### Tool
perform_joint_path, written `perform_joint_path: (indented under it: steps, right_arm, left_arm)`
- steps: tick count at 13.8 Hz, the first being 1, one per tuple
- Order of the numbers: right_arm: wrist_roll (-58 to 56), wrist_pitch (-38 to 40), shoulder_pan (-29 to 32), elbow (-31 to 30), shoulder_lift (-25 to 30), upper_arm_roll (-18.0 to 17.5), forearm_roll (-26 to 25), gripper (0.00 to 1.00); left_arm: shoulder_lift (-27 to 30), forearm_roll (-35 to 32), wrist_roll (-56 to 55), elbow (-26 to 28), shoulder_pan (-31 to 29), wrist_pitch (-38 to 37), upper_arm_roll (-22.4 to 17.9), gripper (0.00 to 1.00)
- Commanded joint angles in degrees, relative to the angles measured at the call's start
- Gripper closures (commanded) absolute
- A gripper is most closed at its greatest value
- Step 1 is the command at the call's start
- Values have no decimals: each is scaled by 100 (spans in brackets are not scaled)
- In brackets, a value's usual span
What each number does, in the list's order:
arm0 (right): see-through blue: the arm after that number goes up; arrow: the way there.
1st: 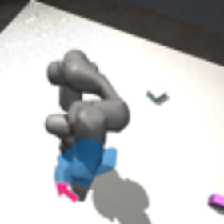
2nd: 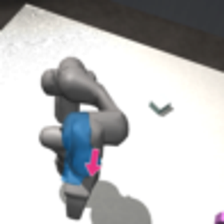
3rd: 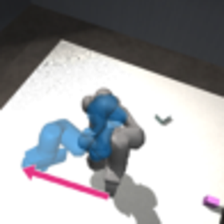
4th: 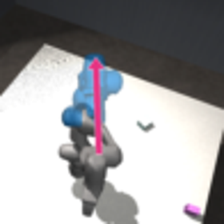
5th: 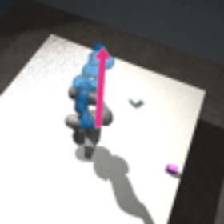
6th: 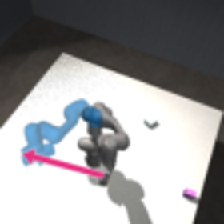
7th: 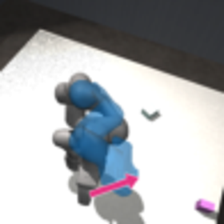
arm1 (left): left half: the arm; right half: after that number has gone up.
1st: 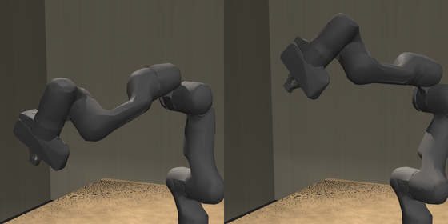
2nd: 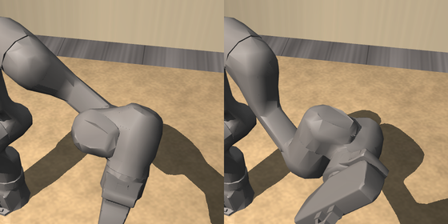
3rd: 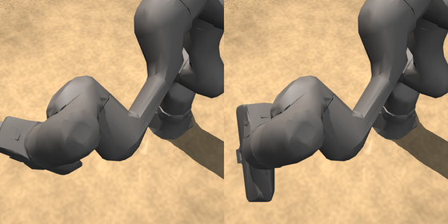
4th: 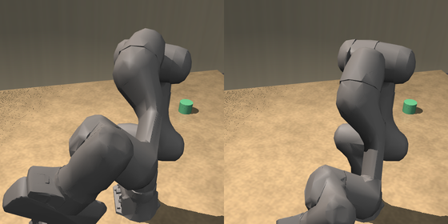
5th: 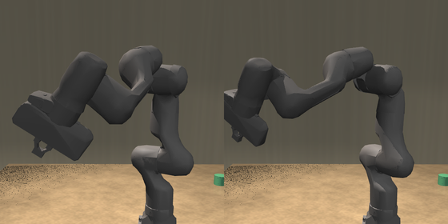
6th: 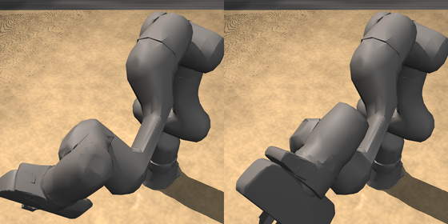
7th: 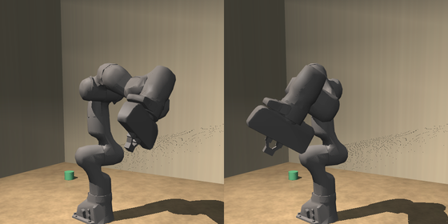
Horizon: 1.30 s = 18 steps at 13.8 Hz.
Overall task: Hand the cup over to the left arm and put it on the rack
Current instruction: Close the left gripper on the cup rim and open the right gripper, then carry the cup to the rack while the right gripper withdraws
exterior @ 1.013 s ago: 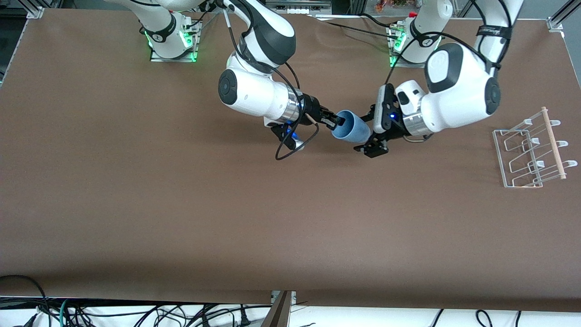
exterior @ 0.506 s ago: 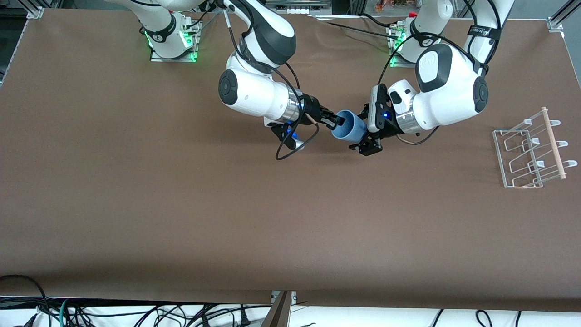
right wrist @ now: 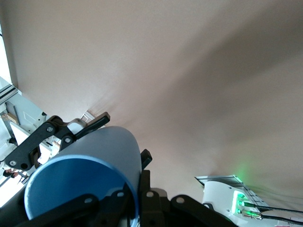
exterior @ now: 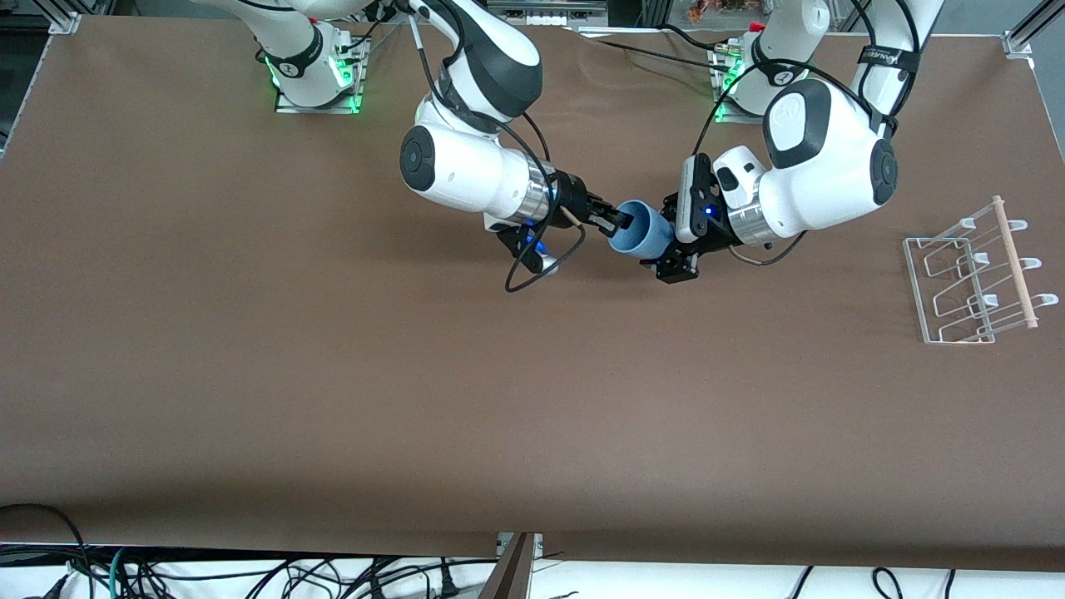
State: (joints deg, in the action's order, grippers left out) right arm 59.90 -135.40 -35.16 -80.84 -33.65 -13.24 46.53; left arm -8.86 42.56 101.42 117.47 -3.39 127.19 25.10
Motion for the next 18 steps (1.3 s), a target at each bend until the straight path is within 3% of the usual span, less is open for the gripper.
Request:
perform_joint_path:
  steps: [1, 3, 4, 5, 6, 7, 8, 13, 15, 17, 18]
  right_arm:
    - [31, 48, 9, 51, 60, -3, 102, 100]
    - [22, 48, 18, 51, 60, 5, 102, 100]
    - [4, 48, 26, 51, 60, 14, 102, 76]
    - [-13, 74, 70, 51, 60, 32, 102, 62]
    - [-22, 214, 166, 60, 60, 23, 84, 56]
    - [-48, 311, 193, 103, 69, 40, 75, 40]
    - [-5, 347, 220, 260, 69, 32, 49, 0]
    - [-92, 1294, 860, 543, 322, 190, -12, 0]
    - [-337, 1969, 1159, 534, 542, 286, -554, 0]
    - [-1003, 2952, 1204, 395, 884, 750, -1144, 0]
    - [-1494, 3288, 1196, 307, 1043, 1066, -1164, 0]
  left_arm:
    - [174, 130, 168, 101, -48, -89, -49, 100]
    - [200, 121, 177, 48, -48, -237, -189, 100]
    - [192, 77, 185, -39, -48, -456, -329, 100]
    - [191, 51, 186, -110, -48, -684, -478, 100]
    - [191, 24, 203, -215, -65, -904, -654, 100]
    - [183, 15, 194, -329, -74, -1167, -803, 100]
    - [183, -45, 186, -443, -74, -1413, -927, 100]
    - [156, -1536, 142, -935, -284, -2258, -1709, 100]
    - [121, -2625, 133, -1243, -425, -2487, -1859, 100]
    - [104, -3767, 124, -1323, -661, -2488, -1877, 100]
    - [17, -4190, 107, -1358, -837, -2471, -1877, 100]
